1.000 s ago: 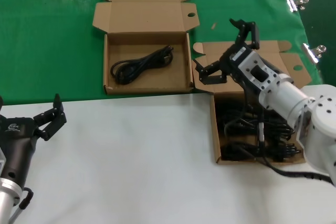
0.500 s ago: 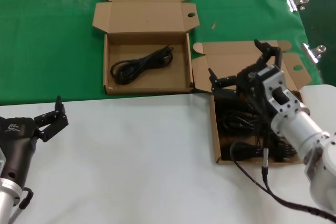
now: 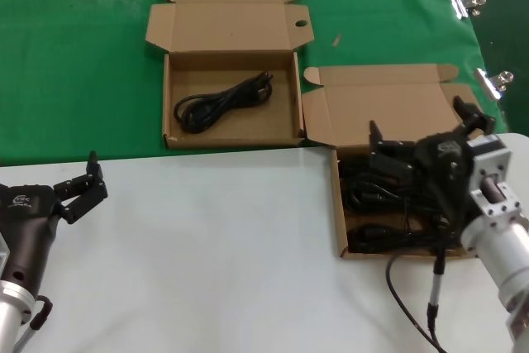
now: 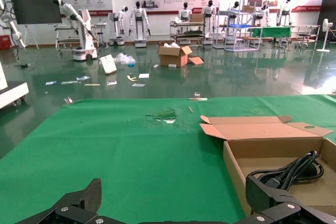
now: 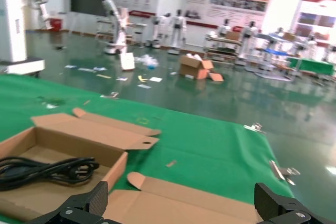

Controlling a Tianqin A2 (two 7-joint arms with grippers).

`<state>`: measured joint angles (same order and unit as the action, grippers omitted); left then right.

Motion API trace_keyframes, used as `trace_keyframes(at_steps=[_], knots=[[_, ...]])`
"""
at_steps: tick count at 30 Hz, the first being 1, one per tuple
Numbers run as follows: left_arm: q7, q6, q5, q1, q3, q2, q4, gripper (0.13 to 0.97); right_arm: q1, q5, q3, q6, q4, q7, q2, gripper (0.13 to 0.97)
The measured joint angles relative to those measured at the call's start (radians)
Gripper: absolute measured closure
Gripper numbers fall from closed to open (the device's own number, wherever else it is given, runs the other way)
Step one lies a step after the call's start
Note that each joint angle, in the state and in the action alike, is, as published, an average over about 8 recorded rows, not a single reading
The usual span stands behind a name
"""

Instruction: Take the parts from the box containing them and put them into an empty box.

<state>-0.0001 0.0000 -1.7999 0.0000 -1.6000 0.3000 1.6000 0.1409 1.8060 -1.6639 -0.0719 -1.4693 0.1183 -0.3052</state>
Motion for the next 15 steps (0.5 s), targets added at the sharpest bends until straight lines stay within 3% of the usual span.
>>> trace_keyframes(at_steps=[7,15], knots=[[0.0,0.0,0.0,0.0,0.0,0.0,0.0,0.132,-0.088,-0.004,0.04,0.045,-0.081,-0.073,0.003,0.129],[0.0,0.0,0.0,0.0,0.0,0.0,0.0,0.132,-0.101,-0.004,0.046,0.051,-0.093,-0.085,0.004,0.129]])
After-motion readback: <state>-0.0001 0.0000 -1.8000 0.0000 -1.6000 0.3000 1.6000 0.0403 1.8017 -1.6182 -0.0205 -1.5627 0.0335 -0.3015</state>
